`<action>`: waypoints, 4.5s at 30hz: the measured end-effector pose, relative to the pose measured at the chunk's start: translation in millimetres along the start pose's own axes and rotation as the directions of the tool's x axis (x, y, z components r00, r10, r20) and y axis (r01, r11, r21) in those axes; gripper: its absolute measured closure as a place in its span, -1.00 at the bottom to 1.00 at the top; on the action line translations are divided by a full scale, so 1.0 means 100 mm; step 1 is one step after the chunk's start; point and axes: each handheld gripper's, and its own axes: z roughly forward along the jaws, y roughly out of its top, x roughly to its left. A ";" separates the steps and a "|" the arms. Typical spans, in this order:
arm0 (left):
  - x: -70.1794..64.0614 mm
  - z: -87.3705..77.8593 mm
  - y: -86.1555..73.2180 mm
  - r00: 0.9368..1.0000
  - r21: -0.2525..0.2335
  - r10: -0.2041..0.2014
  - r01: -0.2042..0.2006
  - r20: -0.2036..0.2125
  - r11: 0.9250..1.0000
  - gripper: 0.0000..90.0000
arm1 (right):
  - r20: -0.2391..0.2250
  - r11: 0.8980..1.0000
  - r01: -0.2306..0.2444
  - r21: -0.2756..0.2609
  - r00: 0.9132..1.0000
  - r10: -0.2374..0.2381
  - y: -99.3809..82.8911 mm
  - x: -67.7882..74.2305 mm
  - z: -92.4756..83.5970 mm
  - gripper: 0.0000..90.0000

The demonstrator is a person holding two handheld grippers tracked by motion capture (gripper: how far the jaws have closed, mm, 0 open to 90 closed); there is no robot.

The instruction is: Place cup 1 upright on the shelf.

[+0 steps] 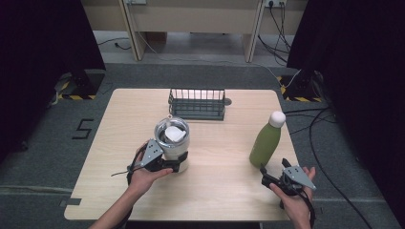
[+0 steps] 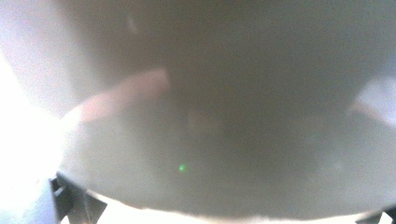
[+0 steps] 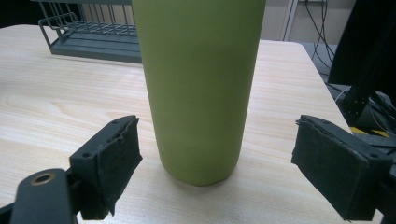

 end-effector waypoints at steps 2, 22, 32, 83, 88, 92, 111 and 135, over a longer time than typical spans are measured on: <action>0.01 0.01 0.02 1.000 -0.003 0.001 -0.001 -0.007 1.000 -0.78 | -0.001 1.000 -0.002 0.000 1.000 0.002 0.00 0.00 0.00 -0.67; 0.18 0.16 0.32 0.997 -0.037 0.041 -0.043 -0.060 0.998 -0.78 | -0.003 1.000 0.001 -0.002 1.000 -0.001 0.00 0.01 -0.01 -0.67; 0.25 0.27 0.44 0.996 -0.048 0.048 -0.051 -0.071 0.998 -0.78 | -0.006 1.000 -0.001 -0.004 1.000 0.001 0.00 0.00 0.00 -0.67; 0.62 0.85 0.91 0.988 -0.084 0.052 -0.065 -0.142 0.994 -0.78 | -0.007 1.000 -0.016 -0.001 1.000 0.016 -0.03 0.00 -0.01 -0.67; 0.66 0.89 0.95 0.987 -0.085 0.059 -0.072 -0.152 0.994 -0.78 | -0.010 1.000 -0.016 0.000 1.000 0.016 -0.03 0.01 -0.01 -0.67; 0.68 0.93 0.98 0.986 -0.091 0.052 -0.067 -0.157 0.994 -0.78 | -0.014 1.000 -0.014 0.002 1.000 0.014 -0.04 0.02 0.00 -0.67; 0.79 1.14 1.16 0.981 -0.092 0.059 -0.077 -0.186 0.993 -0.78 | -0.013 1.000 -0.021 0.002 1.000 0.021 -0.04 0.01 0.00 -0.67; 1.05 1.45 1.25 0.968 -0.077 0.026 -0.047 -0.249 0.996 -0.78 | -0.007 1.000 -0.019 0.001 1.000 0.019 -0.05 -0.02 0.00 -0.67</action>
